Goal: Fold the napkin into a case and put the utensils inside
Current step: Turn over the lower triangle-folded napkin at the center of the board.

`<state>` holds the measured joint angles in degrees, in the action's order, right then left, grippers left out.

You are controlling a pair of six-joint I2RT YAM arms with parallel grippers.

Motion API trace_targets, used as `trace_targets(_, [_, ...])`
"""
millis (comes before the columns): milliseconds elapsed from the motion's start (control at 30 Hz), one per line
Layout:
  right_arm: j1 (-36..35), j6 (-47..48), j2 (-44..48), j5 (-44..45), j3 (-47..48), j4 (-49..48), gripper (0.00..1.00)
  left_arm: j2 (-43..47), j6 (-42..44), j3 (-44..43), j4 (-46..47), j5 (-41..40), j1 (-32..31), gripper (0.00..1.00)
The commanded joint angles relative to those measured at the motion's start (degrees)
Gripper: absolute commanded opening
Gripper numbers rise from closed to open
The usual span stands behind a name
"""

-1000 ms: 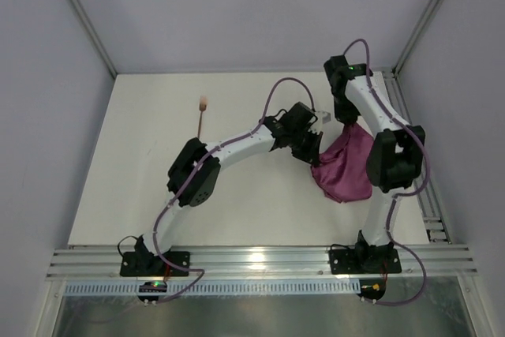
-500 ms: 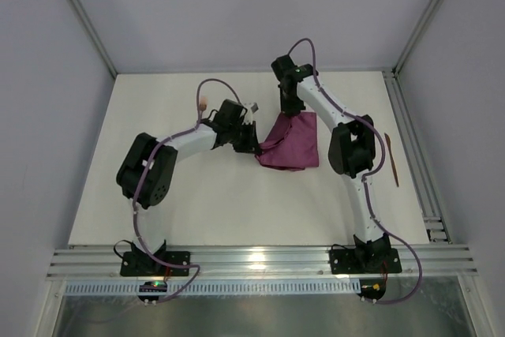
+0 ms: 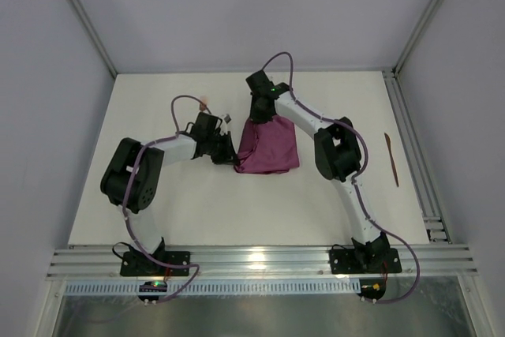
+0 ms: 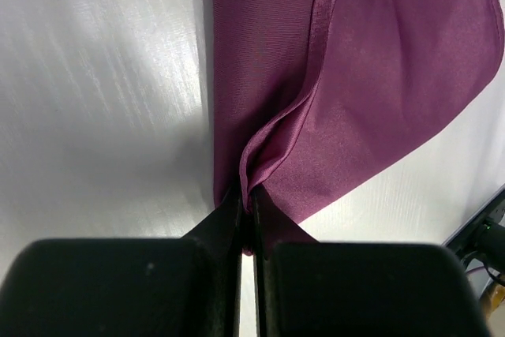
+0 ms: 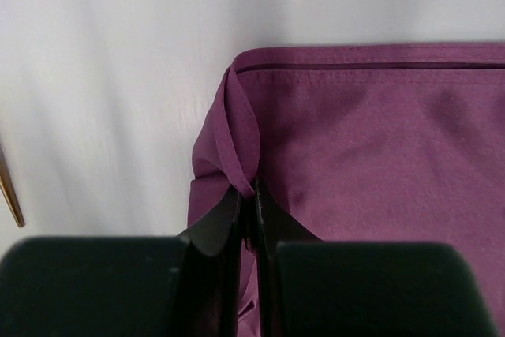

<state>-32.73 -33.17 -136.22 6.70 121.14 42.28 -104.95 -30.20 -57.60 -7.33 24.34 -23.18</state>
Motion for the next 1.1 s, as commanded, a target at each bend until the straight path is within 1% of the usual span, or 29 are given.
trace_targets(0, [-0.4,-6.1,-0.18,-2.3,-1.08,-7.72,0.03,0.8,-0.92,-0.58,-0.22,-0.86,1.73,0.0])
trace_targets(33, [-0.4,-6.99,-0.1,-3.44,-1.61,-8.96,0.03,0.8,-0.66,-0.58,-0.4,-1.31,1.99,0.0])
trace_targets(67, [-0.58,-7.96,-0.09,-4.23,-2.13,-10.36,0.07,0.97,-0.22,-0.67,-0.75,-1.57,2.35,0.0])
trace_targets(133, [-0.67,-10.24,-0.01,-7.38,-3.19,-13.97,0.19,1.23,-0.3,-0.14,-1.02,-1.58,2.87,0.0])
trace_targets(167, [-0.75,-10.51,-0.09,-8.79,-3.19,-15.03,0.34,1.32,-0.56,0.12,-0.93,-1.4,3.57,0.0])
trace_targets(267, [-1.89,-8.5,0.69,-10.65,-1.79,-16.18,0.47,2.37,-2.06,1.44,-0.84,-0.78,5.5,0.0])
trace_targets(300, [-2.16,-7.71,1.22,-11.0,-1.0,-15.48,0.55,3.07,-2.93,1.79,-0.49,-0.61,6.12,0.0])
trace_targets(333, [-2.34,-5.79,2.18,-11.27,-1.08,-15.39,0.57,3.34,-3.37,2.23,-0.4,0.44,7.35,0.0])
trace_targets(367, [-2.34,-4.64,4.8,-11.7,-1.52,-15.21,0.59,3.52,-3.64,2.23,-0.14,0.45,7.88,0.0])
trace_targets(433, [-2.34,-1.92,8.5,-10.49,-4.32,-14.6,0.67,3.96,-3.99,2.15,-0.49,0.88,9.37,0.0])
trace_targets(467, [-2.34,-1.03,12.69,-9.0,-5.47,-14.16,0.73,3.96,-4.17,2.14,-0.4,0.97,9.82,0.0])
trace_targets(500, [-2.34,0.11,14.82,-8.55,-7.91,-13.81,0.81,3.87,-4.6,2.06,-0.4,1.32,10.25,0.0])
trace_targets(533, [-2.25,2.04,16.93,-7.94,-9.33,-13.37,0.83,3.7,-4.96,2.06,-0.4,1.85,10.96,0.0])
trace_targets(567, [-2.16,2.66,19.22,-6.97,-12.56,-12.58,0.84,3.61,-5.31,2.06,-0.31,2.11,11.31,0.0])
trace_targets(600, [-2.16,3.28,23.77,-6.27,-14.51,-12.49,0.85,3.43,-5.66,2.06,-0.23,2.12,11.58,0.0])
trace_targets(633, [-2.07,4.16,25.99,-4.69,-16.97,-12.75,0.87,3.08,-6.62,2.14,-0.05,2.64,12.1,0.0])
trace_targets(667, [-1.81,4.42,28.1,-4.07,-21.34,-13.19,0.88,2.99,-6.98,2.14,0.47,3.08,12.37,0.0])
trace_targets(700, [-1.72,4.51,31.25,-3.11,-23.13,-13.1,0.89,2.73,-7.16,2.06,0.48,3.0,12.46,0.0])
trace_targets(833, [-1.72,5.13,36.8,0.06,-32.96,-11.61,0.89,2.55,-7.77,2.06,0.13,2.91,12.81,0.0])
trace_targets(867, [-1.72,4.0,38.04,0.33,-38.99,-13.17,0.89,2.55,-7.77,1.97,-0.14,2.73,12.98,0.0])
trace_targets(933, [-1.63,2.33,41.89,0.51,-45.7,-15.81,0.88,2.82,-7.69,1.88,-0.49,2.73,13.6,0.01])
trace_targets(967, [-1.72,1.62,42.79,0.25,-51.39,-18.79,0.86,2.9,-7.16,1.71,-1.36,2.38,13.95,0.04])
trace_targets(1000, [-1.64,0.4,43.75,-0.1,-53.71,-20.47,0.83,2.91,-6.9,1.27,-1.89,2.29,14.47,0.06])
trace_targets(1033, [-1.63,0.04,44.81,-1.76,-55.99,-22.14,0.81,2.91,-6.55,1.01,-2.33,1.68,14.74,0.13])
trace_targets(1067, [-1.63,-0.14,44.9,-2.73,-58.8,-25.03,0.76,2.99,-6.19,0.74,-3.55,1.42,14.92,0.18])
